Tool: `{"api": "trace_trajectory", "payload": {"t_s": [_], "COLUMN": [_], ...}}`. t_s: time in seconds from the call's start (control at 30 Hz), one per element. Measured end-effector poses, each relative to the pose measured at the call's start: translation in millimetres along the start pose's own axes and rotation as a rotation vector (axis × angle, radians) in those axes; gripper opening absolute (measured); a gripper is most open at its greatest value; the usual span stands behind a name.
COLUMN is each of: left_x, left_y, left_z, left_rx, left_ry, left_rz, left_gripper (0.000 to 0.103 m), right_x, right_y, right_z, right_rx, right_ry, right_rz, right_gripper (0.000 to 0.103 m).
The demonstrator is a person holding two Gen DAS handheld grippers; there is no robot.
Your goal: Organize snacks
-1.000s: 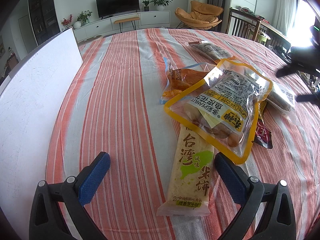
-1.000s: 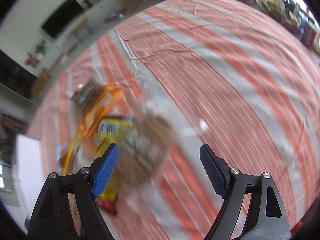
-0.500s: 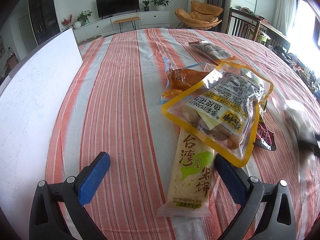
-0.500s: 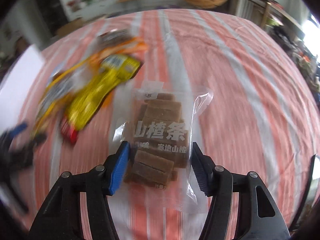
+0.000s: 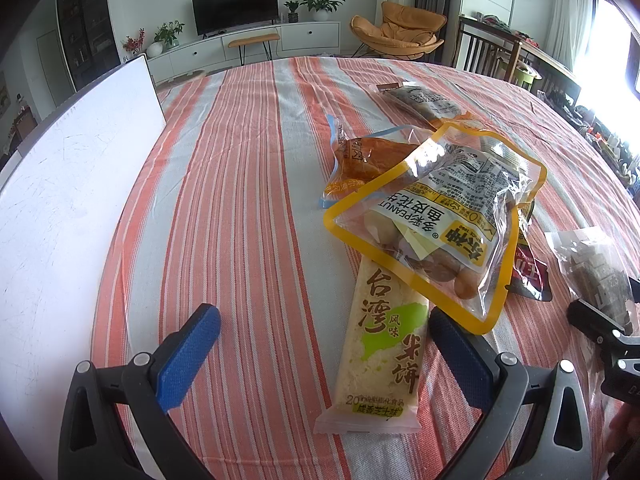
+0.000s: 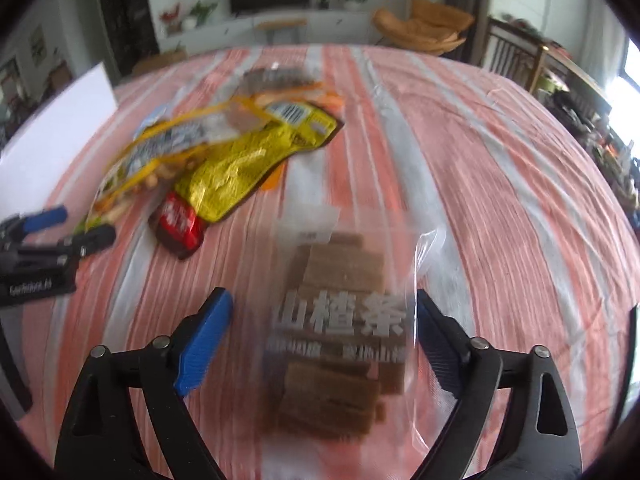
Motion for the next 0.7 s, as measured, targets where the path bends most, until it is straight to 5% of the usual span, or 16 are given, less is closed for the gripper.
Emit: {"api": "trace_trajectory", "payload": {"t_s": [0.7], "left_x": [0.4], "left_y": [0.3], "left_z": [-0.4], "left_rx": [0.000], "left_ry": [0.000], "left_rz": [0.000], "left_gripper": [0.103], "right_x": [-0.3], "right_y": [-1.2], "right_z": [-2.0], "right_rx": [0.000], "right_ry": [-0.001], "right_rz": [0.001], "right_gripper": [0.093]}}
Point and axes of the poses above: each gripper's, at about its wrist camera, not at the fingertips, and y roughly against the way its jaws point, x to its right, z to its underside, the point moved 2 cm from there along -y, roughly the way its jaws point, and after that the axes turned 15 degrees about -x, right-handed, at the moved point
